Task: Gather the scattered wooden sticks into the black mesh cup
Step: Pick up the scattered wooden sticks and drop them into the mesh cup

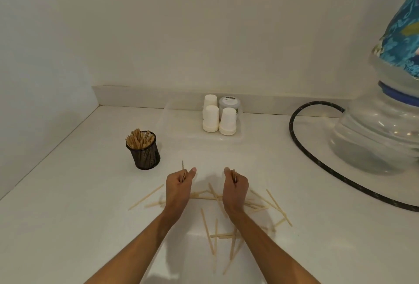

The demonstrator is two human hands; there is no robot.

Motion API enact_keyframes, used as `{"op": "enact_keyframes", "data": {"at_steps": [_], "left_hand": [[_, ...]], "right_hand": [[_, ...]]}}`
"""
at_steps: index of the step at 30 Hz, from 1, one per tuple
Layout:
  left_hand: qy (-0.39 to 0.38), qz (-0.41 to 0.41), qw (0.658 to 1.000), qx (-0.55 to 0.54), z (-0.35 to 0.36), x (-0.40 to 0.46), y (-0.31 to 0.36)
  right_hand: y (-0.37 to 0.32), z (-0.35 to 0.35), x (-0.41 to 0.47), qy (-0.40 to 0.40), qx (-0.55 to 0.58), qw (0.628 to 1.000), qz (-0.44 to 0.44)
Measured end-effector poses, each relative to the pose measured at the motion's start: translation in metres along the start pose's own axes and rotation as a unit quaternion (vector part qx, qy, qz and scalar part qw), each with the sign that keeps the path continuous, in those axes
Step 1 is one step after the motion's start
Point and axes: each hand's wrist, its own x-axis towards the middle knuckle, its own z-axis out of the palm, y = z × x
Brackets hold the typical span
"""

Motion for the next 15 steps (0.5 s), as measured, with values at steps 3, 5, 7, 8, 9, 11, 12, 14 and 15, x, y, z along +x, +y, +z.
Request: {"op": "enact_keyframes", "data": {"at_steps": [3, 5, 7, 8, 9, 11, 12, 14, 15], "left_hand": [[-0.006, 0.003, 1.0, -0.005, -0.001, -0.005, -0.009], [-0.003, -0.004, 1.0, -0.012, -0.001, -0.008, -0.012], [0.002, -0.001, 1.0, -0.013, 0.0, -0.008, -0.014], [0.004, 0.002, 1.0, -0.008, 0.0, -0.007, -0.014], [0.006, 0.002, 1.0, -0.002, 0.0, -0.006, -0.014], [0.006, -0.001, 1.0, 0.002, 0.0, -0.004, -0.012], [0.002, 0.0, 1.0, 0.001, 0.001, -0.004, -0.012], [-0.002, -0.002, 1.0, 0.001, 0.002, -0.004, -0.009], [-0.002, -0.001, 1.0, 0.0, 0.002, -0.004, -0.008]], "right_hand": [[0.004, -0.003, -0.003, -0.007, -0.019, 1.0, 0.007], [0.007, -0.004, -0.005, -0.015, -0.019, 1.0, 0.012], [0.007, -0.005, -0.007, -0.02, -0.011, 1.0, 0.006], [0.005, -0.005, -0.007, -0.02, -0.009, 1.0, 0.0], [0.003, -0.004, -0.007, -0.019, -0.009, 1.0, -0.008], [-0.001, -0.001, -0.005, -0.018, -0.01, 1.0, -0.023], [-0.002, 0.0, -0.005, -0.018, -0.01, 0.999, -0.026], [-0.003, 0.002, -0.006, -0.02, -0.016, 0.999, -0.026], [-0.003, 0.002, -0.006, -0.024, -0.015, 0.999, -0.026]]}}
